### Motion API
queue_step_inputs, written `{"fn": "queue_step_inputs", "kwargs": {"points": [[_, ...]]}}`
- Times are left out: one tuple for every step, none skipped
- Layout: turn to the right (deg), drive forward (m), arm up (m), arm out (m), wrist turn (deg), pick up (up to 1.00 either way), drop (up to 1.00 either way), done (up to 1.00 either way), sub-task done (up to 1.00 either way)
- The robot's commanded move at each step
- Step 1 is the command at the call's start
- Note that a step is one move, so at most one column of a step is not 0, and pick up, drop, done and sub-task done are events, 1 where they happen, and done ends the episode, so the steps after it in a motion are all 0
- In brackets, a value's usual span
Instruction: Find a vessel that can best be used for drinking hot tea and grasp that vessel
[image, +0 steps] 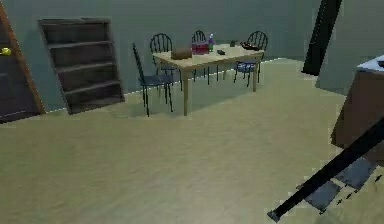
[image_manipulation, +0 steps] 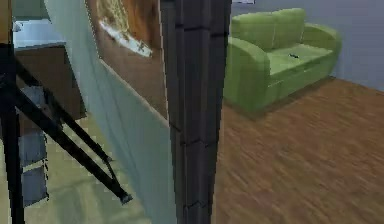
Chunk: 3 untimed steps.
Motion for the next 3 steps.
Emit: {"fn": "queue_step_inputs", "kwargs": {"points": [[0.0, 1.0, 0.0, 0.0, 0.0, 0.0, 0.0, 0.0, 0.0], [9.0, 0.0, 0.0, 0.0, 0.0, 0.0, 0.0, 0.0, 0.0], [0.0, 0.25, 0.0, 0.0, 0.0, 0.0, 0.0, 0.0, 0.0]]}}
